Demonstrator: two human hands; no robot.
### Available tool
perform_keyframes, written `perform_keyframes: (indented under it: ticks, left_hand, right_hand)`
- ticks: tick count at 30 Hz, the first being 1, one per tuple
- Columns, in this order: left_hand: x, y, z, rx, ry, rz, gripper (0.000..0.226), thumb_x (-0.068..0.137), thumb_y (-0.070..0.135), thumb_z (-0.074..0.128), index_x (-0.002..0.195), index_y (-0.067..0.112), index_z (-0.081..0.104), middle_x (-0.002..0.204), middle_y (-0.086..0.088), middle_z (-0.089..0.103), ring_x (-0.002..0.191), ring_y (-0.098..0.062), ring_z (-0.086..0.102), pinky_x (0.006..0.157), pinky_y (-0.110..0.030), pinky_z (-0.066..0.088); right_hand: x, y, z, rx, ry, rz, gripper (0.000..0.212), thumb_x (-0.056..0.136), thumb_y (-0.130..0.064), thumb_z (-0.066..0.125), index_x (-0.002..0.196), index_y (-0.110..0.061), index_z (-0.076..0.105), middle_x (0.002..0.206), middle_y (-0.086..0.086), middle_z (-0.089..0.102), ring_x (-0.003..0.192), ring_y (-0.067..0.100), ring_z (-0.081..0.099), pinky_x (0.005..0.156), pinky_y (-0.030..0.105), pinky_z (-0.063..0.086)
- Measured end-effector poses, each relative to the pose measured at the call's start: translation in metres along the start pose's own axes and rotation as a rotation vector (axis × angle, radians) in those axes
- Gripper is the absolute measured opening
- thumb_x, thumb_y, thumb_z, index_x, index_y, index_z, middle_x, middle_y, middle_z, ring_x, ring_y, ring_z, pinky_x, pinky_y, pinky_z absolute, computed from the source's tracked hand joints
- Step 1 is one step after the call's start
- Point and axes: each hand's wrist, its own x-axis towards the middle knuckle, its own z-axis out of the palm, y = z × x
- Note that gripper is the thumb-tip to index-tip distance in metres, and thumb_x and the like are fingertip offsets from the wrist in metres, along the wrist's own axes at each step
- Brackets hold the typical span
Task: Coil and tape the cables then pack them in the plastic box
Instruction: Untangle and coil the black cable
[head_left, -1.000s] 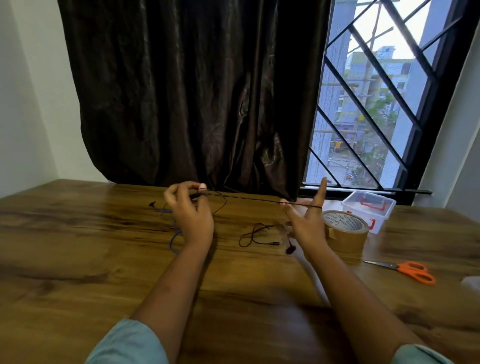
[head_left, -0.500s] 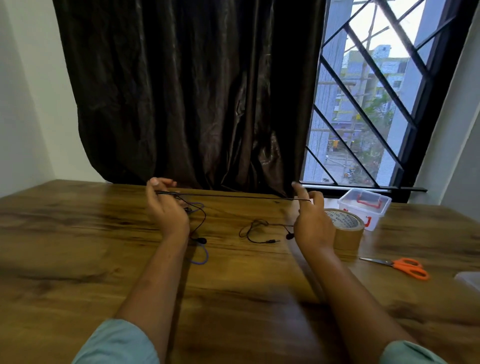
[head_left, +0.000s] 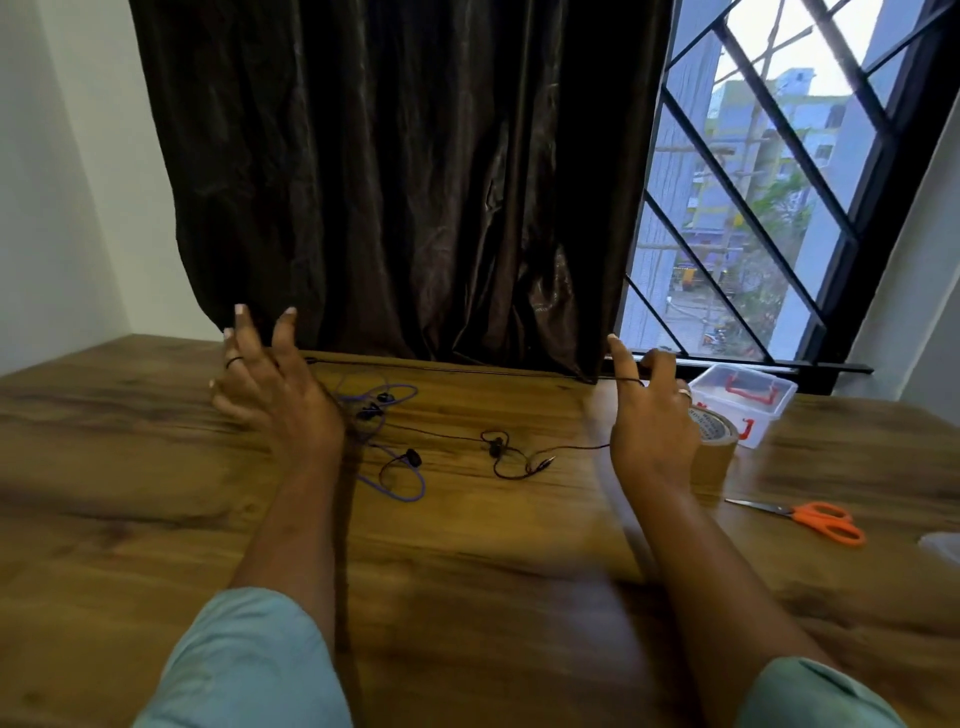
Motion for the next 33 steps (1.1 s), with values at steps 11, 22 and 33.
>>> perform_keyframes:
  ticks: [11,22,33]
  left_hand:
    - [-0.002,0.019,0.005,-0.557,-0.225,-0.037,0.027,0.097,0.024,0.046,0.091,0.002,0.060,0.088,-0.018,0.057,0.080,-0.029,0.054,0.071,-0.036,0.041]
    - [-0.035,0.058,0.005,-0.314,-1.242,0.222,0.070,0.088,0.068,0.025,0.061,0.018,0.066,0.056,0.002,0.067,0.060,-0.013,0.063,0.069,-0.030,0.047]
    - [-0.040,0.062,-0.001,-0.456,-1.621,0.270,0.014,0.087,0.019,0.064,0.074,0.024,0.064,0.056,0.009,0.060,0.051,0.003,0.054,0.053,-0.016,0.036]
  right_hand:
    - [0.007,-0.009,0.011,0.316,-0.067,0.098,0.057,0.087,-0.005,0.051,0.138,-0.028,0.040,0.120,0.010,0.048,0.084,0.029,0.057,0.064,0.032,0.040]
    - [-0.019,-0.052,0.039,0.474,-0.576,-0.367,0.013,0.088,-0.025,0.060,0.100,-0.032,0.061,0.081,-0.019,0.057,0.076,-0.001,0.057,0.064,0.017,0.046]
    - [-0.004,-0.040,0.041,0.854,-0.349,0.097,0.022,0.094,-0.005,0.049,0.110,-0.012,0.062,0.090,-0.001,0.067,0.065,-0.005,0.056,0.050,0.006,0.041]
